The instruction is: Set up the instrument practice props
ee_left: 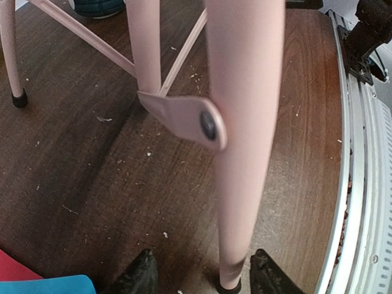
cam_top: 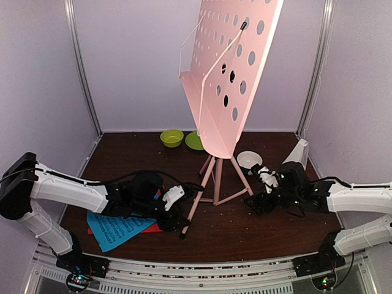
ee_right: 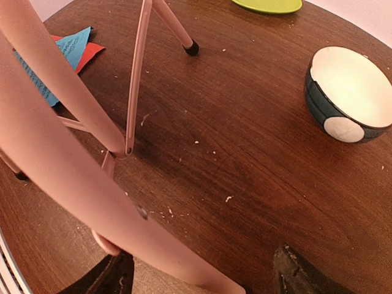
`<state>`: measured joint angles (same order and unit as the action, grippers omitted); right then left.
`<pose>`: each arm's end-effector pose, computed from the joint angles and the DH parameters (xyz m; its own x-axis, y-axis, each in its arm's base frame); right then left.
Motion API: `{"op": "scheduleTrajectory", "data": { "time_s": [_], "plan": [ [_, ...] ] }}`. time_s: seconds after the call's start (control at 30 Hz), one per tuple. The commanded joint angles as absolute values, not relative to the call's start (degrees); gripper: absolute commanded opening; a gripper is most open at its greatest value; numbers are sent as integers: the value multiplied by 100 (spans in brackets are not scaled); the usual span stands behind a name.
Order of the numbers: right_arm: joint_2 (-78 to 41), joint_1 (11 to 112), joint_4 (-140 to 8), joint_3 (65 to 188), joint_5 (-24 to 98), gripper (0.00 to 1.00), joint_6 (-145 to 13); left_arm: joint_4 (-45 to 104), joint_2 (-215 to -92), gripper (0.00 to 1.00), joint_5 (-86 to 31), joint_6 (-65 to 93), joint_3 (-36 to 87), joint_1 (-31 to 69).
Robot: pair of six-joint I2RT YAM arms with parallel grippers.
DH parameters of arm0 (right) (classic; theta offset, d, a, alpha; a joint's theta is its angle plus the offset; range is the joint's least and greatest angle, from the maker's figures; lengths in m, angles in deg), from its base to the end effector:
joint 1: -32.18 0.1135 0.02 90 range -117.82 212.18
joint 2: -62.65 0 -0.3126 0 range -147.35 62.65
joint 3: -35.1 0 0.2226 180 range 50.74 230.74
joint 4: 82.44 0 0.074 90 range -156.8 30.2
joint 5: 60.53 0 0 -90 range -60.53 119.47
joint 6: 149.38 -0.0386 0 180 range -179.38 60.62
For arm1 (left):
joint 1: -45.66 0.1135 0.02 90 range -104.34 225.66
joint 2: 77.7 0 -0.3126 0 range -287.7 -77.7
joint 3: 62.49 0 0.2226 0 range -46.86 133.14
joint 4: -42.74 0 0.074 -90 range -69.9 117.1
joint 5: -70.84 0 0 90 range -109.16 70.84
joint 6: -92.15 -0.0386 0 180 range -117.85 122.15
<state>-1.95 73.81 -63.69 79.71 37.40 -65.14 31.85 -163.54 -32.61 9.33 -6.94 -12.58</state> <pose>0.1330 0.1253 0.2496 -0.5395 -0.3465 -0.7674 -0.6877 0.7072 0.1642 0.1363 -0.2373 0.2396 -0.4587 0.5101 -0.7276 0.8686 0.4302 -0.2460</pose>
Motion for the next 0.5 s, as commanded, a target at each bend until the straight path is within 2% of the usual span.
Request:
{"op": "scheduleTrajectory", "data": {
  "time_s": [0.0, 0.2, 0.27, 0.33, 0.47],
  "plan": [
    [-441, 7325, -6868, 8274, 4097, 76, -6215, 3534, -16161, 50, -3132, 989, -741, -1277],
    [-823, 7256, -7109, 8418, 4451, 61, -6050, 3462, -15944, 32, -2959, 927, -840, -1270],
    [-928, 7227, -7123, 8452, 4586, 55, -6010, 3444, -15882, 31, -2924, 901, -845, -1262],
    [-967, 7198, -7113, 8472, 4670, 50, -5991, 3518, -15813, 36, -2978, 869, -852, -1261],
    [-959, 7143, -7164, 8393, 4785, 45, -5999, 3573, -15894, 55, -3256, 781, -685, -1270]
  ]
}}
